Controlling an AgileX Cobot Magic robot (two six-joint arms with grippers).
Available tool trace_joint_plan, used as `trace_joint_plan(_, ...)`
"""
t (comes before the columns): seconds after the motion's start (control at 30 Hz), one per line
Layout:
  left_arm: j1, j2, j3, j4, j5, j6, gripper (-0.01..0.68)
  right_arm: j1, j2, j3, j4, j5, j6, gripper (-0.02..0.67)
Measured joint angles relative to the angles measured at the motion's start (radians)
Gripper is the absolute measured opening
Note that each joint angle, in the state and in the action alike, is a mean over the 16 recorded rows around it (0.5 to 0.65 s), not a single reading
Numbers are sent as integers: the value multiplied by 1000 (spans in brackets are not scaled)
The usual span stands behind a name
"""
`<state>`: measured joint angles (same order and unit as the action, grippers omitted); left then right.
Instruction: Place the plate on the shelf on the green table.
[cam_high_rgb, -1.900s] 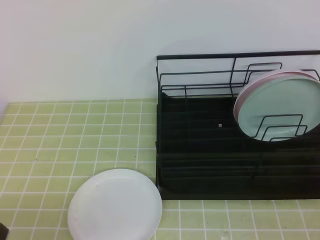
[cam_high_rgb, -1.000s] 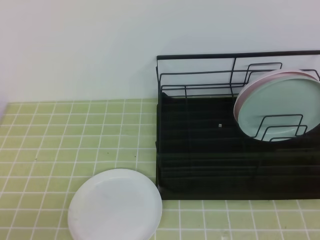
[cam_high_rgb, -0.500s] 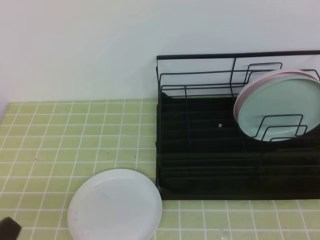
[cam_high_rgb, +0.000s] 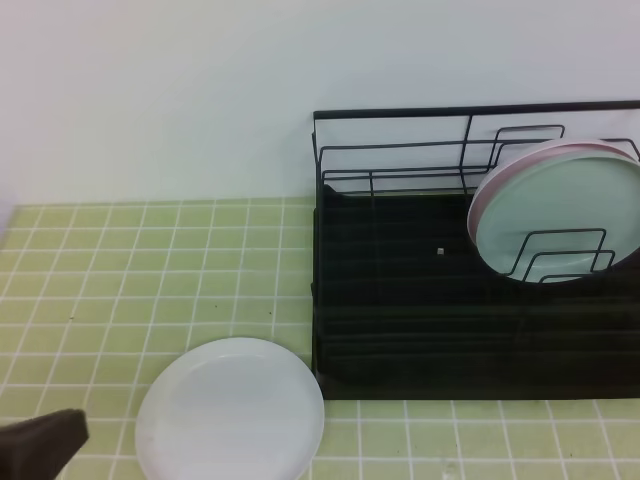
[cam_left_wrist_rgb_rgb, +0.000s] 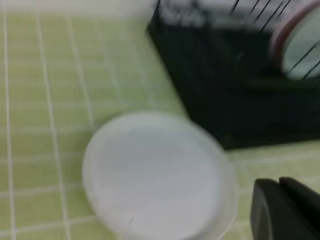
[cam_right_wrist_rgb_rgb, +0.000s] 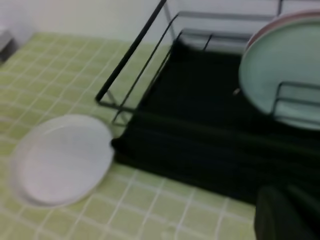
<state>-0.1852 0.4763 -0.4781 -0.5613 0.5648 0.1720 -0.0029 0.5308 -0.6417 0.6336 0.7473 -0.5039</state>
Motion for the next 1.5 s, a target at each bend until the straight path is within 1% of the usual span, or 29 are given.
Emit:
trace_joint_plan(0.17,0,207,-111,72,66,30,-2,13,112,-32,79,102,-77,-2)
trace_joint_plan(0.37,0,438,-254,120,180,108,-2,16,188,-38,168,206,-176,-2)
trace_joint_plan(0.57,14,622,-373,147,287,188,-2,16,217,-38,200,267,-239,-2)
trace_joint_plan(0.7,72,714,-420,97,352,262,-2,17,221,-38,201,277,-243,-2)
trace_joint_plan(1.0,281,847,-451,-155,415,453,-2,39,221,-38,202,281,-246,-2)
trace_joint_plan(1.13,352,896,-450,-245,429,504,7,51,221,-38,204,282,-246,-2)
trace_joint_plan(1.27,378,946,-450,-274,425,506,39,62,221,-38,209,280,-246,-2)
trace_joint_plan(1.5,373,1048,-449,-254,397,463,122,64,222,-38,225,272,-246,-2)
